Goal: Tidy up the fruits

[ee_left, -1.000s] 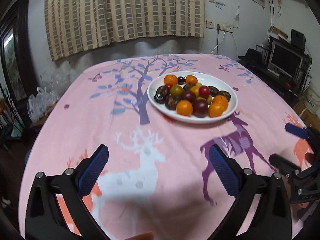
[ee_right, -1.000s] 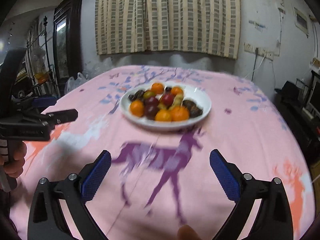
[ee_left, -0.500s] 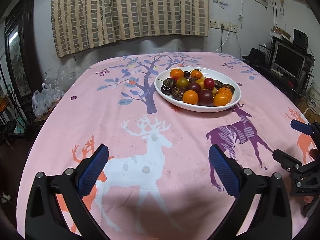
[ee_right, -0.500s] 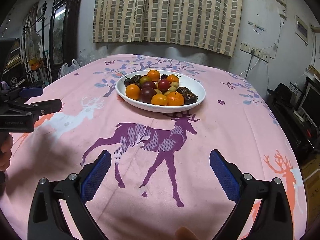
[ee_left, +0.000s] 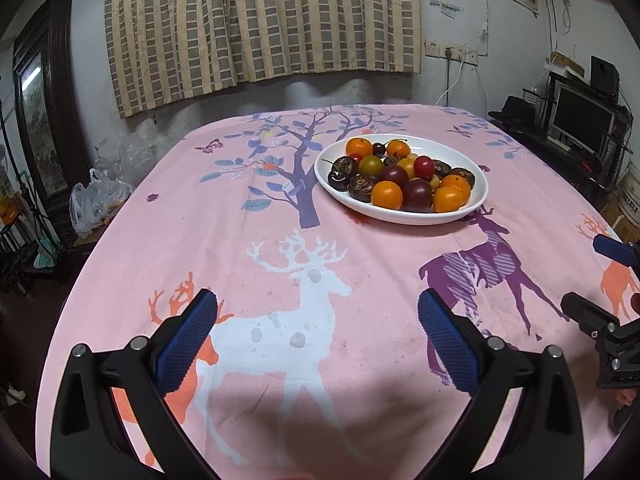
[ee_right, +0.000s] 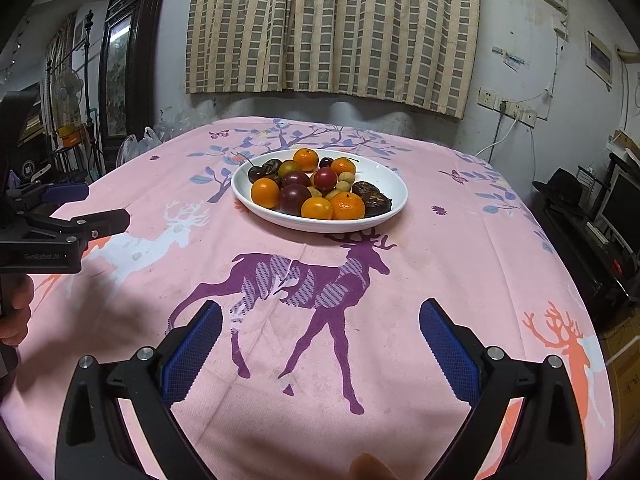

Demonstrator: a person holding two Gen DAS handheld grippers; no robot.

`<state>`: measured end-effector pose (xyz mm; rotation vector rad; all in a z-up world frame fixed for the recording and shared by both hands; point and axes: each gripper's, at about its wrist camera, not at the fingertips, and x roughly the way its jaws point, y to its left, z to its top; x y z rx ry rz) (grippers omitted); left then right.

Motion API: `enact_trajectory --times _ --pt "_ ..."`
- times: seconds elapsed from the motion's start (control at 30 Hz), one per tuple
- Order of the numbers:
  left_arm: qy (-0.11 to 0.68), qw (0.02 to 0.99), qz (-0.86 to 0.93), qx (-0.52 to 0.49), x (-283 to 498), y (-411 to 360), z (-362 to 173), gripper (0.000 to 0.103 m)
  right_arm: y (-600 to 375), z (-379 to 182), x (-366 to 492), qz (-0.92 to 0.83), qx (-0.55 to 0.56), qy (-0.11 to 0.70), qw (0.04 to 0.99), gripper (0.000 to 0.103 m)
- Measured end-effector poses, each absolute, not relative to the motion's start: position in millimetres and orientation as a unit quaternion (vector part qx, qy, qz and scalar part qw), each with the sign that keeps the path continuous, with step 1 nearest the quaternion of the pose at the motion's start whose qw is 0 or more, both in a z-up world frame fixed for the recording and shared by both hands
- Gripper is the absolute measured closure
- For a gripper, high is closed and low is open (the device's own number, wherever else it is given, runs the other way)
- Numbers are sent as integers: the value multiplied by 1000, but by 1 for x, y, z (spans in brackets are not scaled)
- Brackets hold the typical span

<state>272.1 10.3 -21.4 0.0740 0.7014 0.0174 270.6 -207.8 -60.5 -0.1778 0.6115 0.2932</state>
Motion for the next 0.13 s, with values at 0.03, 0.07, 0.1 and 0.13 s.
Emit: enact_trajectory --times 0.03,0.07,0.1,0.13 --pt "344 938 10 35 272 11 -21 5 -208 -60 270 144 -88 300 939 3" --pt "343 938 10 35 272 11 -22 5 -208 -60 271 143 -88 299 939 3" --pt "343 938 10 36 272 11 -22 5 -208 -60 271 143 -88 299 939 3" --pt "343 938 11 36 272 11 -22 5 -208 -60 271 143 -88 299 939 3"
